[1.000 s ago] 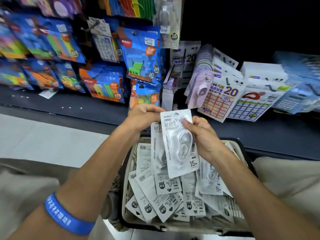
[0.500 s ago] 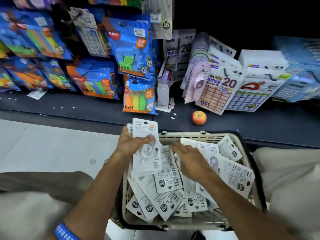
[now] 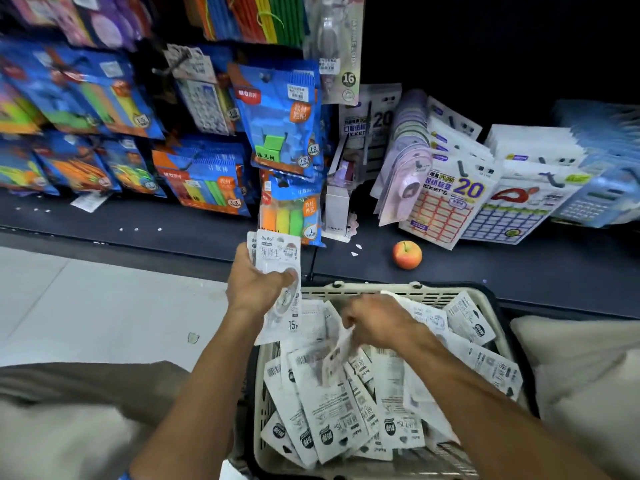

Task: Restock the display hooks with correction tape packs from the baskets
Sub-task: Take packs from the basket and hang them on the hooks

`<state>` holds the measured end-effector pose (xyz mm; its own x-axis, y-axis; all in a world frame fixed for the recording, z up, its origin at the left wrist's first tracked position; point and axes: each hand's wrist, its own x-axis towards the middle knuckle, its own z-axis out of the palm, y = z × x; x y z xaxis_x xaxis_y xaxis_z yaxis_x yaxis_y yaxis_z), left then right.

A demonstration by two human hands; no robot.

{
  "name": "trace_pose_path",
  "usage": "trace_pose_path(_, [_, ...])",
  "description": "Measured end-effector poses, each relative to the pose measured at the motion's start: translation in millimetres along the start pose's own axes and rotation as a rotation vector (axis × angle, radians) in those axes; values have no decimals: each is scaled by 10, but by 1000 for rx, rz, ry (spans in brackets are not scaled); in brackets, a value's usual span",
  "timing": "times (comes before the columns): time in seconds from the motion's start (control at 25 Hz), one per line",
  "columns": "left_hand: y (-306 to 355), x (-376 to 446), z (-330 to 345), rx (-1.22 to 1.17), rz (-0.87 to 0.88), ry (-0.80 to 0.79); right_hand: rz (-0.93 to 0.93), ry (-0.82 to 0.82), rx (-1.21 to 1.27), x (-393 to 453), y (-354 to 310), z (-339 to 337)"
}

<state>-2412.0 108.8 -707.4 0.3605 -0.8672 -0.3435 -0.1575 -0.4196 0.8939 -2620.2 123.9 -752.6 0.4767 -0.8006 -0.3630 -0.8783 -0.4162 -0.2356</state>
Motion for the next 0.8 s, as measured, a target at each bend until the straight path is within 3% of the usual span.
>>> trace_pose_path(0.12, [107,-47,-46,6,9,108,229,331,548,-139,179,-495])
trace_pose_path(0.24, [197,-218,58,-193,2,-62,272,613,981,-205,-75,-656])
trace_pose_path(0.36, [420,-357,128,-308,70,-197,126,448,1386,-260,-331,-787])
trace_pose_path(0.44, [636,-415,77,-367,111,-204,146,408,1632,-339,-349,-911])
trace_pose_path(0.56, [865,-511,31,-302,234,-221,-60,277,1898,-414,-333,-1122])
trace_pose_path(0.68, [1085,-590,85,-198,285,-225,-35,217,1857,-447,-346,-1313])
trace_pose_path(0.8, [1469,-593,165,-2,349,-322,62,297,1760,-522,-271,-1424])
